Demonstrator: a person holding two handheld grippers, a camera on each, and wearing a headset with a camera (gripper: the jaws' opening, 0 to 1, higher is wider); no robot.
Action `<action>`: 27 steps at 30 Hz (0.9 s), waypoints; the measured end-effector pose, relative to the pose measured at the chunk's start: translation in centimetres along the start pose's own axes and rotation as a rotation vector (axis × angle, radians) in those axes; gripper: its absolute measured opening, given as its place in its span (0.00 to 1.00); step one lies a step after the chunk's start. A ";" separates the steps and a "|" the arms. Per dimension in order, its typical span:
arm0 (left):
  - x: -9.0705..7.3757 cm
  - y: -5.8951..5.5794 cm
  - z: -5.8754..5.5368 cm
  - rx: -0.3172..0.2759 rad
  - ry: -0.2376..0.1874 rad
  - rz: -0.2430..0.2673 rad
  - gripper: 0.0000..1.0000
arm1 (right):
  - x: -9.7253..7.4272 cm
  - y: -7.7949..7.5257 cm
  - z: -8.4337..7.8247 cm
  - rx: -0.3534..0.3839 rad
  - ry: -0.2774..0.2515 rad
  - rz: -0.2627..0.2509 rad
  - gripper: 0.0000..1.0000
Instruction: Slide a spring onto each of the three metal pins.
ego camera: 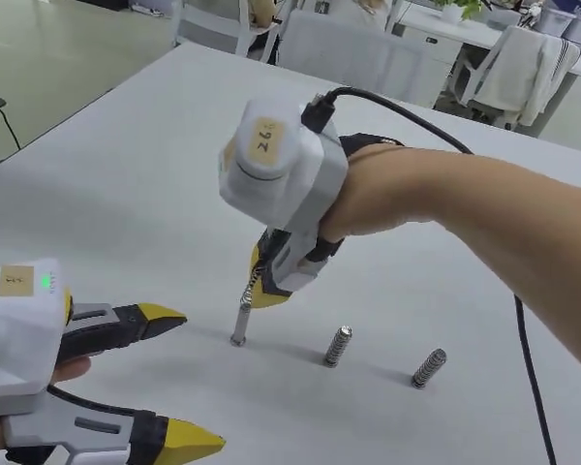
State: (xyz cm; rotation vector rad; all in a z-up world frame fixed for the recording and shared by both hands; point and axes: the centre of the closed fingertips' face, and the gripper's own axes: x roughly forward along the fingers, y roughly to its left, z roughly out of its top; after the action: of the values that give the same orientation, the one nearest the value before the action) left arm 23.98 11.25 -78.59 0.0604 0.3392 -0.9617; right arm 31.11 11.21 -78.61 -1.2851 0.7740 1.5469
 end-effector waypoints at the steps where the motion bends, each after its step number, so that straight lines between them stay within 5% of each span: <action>1: 0.0 0.0 0.0 0.000 0.000 0.000 0.71 | 0.1 0.0 0.0 0.000 0.002 0.002 0.09; 27: -0.2 0.3 0.0 -0.005 -0.001 0.008 0.70 | 2.5 0.0 -0.9 0.012 0.063 0.026 0.09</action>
State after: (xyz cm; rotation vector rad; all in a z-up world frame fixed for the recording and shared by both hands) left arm 24.15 11.58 -78.59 0.0564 0.3406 -0.9530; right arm 31.45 11.12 -81.25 -1.3246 0.8417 1.5268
